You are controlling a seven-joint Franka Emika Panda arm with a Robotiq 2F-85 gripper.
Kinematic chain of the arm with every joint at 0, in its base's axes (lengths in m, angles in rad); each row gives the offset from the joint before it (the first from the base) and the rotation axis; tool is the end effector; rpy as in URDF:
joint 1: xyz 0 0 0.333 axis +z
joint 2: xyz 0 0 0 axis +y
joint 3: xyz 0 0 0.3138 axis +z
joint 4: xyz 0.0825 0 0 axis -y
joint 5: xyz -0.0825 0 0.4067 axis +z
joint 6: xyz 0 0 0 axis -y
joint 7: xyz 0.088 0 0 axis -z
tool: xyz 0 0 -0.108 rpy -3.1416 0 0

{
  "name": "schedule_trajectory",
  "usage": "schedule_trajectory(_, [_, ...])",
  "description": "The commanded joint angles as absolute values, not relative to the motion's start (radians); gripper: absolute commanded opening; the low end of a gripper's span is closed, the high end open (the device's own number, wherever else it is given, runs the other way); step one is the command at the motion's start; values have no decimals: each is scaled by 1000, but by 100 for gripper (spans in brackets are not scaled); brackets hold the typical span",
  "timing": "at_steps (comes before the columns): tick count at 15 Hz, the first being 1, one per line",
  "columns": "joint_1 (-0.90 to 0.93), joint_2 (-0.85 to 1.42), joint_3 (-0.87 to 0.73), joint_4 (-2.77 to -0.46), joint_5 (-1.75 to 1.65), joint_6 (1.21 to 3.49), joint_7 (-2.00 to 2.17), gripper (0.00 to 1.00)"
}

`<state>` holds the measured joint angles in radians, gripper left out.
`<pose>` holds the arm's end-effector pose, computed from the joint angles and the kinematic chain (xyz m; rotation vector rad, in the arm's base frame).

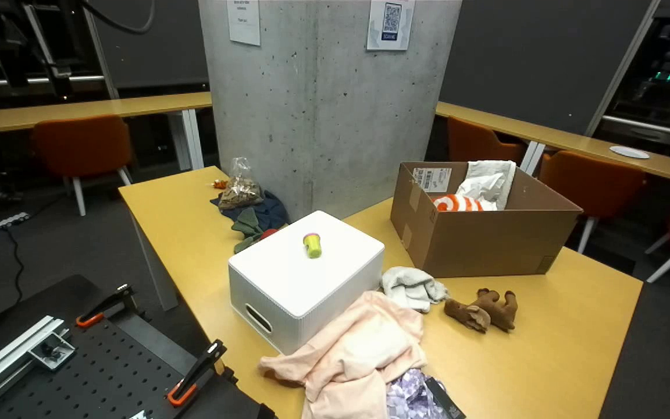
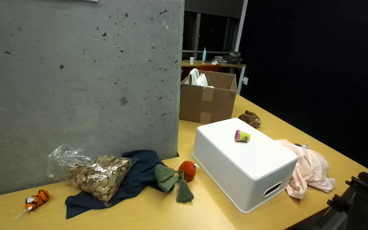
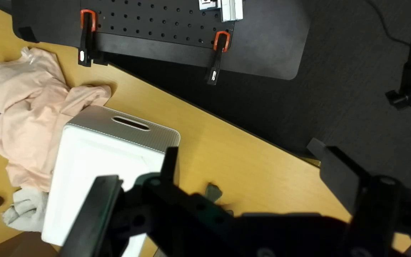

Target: Pick up the light pink shirt and put it on top of the yellow container, pick up the pink shirt with the yellow container and and lift them upwards then put them back on the white basket, pick up the light pink shirt only and put it on the table

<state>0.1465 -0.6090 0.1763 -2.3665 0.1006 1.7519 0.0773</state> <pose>0.3672 0.1405 0.5303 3.1228 0.3053 -0.0179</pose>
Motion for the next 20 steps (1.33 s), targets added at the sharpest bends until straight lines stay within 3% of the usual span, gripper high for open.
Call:
schedule_trajectory(1, [110, -628, 131, -2403, 89, 1816, 79, 100])
schedule_trajectory(8, [-44, -576, -49, -2543, 69, 2044, 5, 100])
schedule_trajectory(14, [-152, -247, -188, -2487, 59, 2251, -80, 100])
schedule_trajectory(20, [-215, 95, -252, -2327, 96, 2278, -99, 100])
